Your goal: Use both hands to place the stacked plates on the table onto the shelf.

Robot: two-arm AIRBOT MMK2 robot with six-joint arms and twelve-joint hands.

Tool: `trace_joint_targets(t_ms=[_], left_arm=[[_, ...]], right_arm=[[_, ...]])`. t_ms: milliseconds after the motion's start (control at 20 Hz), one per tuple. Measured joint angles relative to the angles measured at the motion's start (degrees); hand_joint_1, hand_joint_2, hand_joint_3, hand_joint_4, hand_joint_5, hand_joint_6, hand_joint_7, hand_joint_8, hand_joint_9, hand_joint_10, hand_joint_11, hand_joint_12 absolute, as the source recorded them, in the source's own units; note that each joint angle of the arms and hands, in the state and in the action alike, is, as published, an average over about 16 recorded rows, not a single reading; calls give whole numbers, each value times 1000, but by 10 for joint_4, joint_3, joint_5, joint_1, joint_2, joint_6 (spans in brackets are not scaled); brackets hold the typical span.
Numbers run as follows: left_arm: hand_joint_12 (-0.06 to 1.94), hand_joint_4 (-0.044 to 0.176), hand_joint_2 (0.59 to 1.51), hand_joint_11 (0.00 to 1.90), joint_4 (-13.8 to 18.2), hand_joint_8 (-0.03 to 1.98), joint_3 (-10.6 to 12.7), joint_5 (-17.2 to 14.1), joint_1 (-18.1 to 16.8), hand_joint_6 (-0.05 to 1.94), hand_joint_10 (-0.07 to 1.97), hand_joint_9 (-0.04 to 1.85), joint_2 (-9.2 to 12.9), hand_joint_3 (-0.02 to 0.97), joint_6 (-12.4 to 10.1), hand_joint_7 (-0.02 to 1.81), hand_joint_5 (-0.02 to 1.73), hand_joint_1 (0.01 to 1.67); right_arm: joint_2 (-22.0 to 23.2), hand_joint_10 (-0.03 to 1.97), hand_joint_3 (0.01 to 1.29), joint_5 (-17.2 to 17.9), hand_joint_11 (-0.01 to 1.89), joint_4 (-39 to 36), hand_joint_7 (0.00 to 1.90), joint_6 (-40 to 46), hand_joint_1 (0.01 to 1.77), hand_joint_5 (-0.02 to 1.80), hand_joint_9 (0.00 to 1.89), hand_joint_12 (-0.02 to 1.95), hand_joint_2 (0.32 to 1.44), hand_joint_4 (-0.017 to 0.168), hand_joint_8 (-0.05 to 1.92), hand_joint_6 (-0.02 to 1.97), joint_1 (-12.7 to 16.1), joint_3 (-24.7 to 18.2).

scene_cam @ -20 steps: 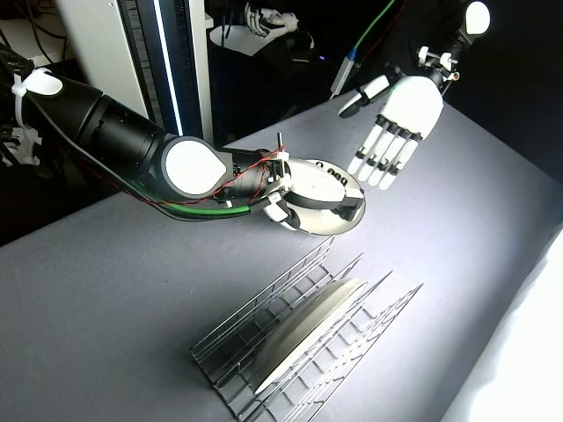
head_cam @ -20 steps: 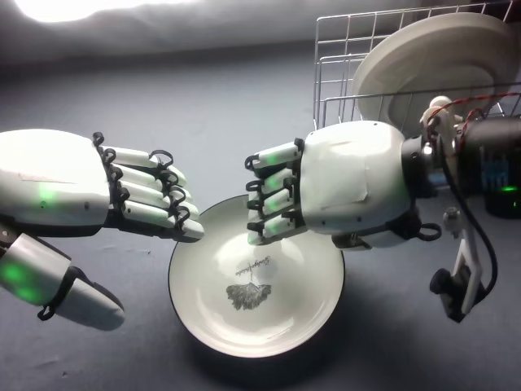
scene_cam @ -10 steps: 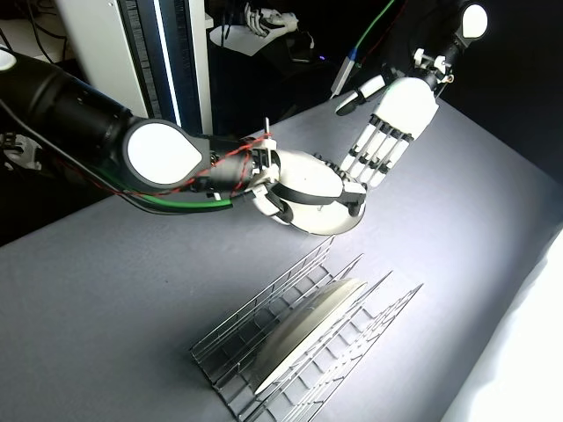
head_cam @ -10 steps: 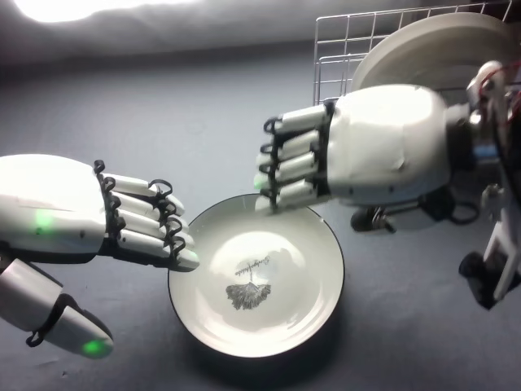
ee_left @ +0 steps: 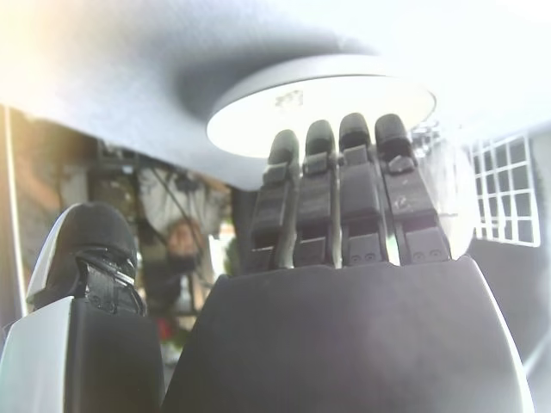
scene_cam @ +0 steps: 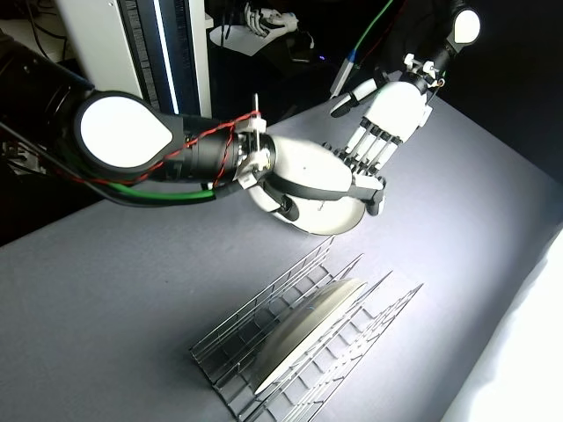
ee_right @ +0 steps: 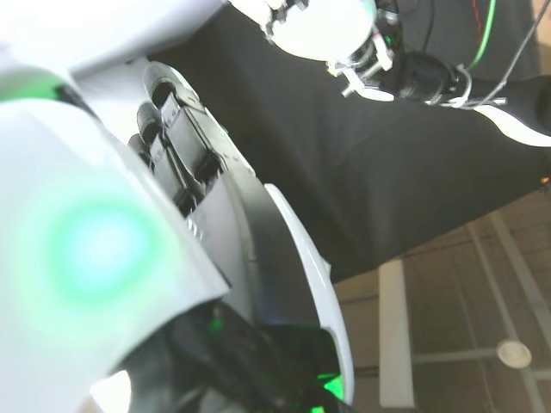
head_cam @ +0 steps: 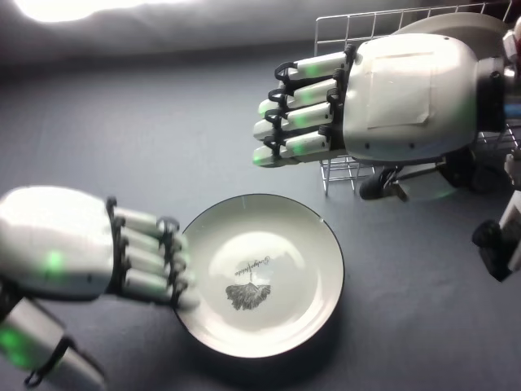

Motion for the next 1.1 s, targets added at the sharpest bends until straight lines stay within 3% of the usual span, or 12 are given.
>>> trace_joint_targets(t_ms=[450,1100], left_arm=[[350,-5,1157,14,7,-3,-10,16,22,1,-4,173,-7,17,26,202,173,15],[333,-8,1155,14,-18,-13,-8,18,74,-23,-17,166,-16,17,53,175,155,14]], right_arm=[[33,24,14,0,11,4,185,3,1010,214,186,732,1078,4,4,37,8,-35],[59,20,13,0,10,7,167,5,995,212,168,698,1083,4,5,38,-4,-77]])
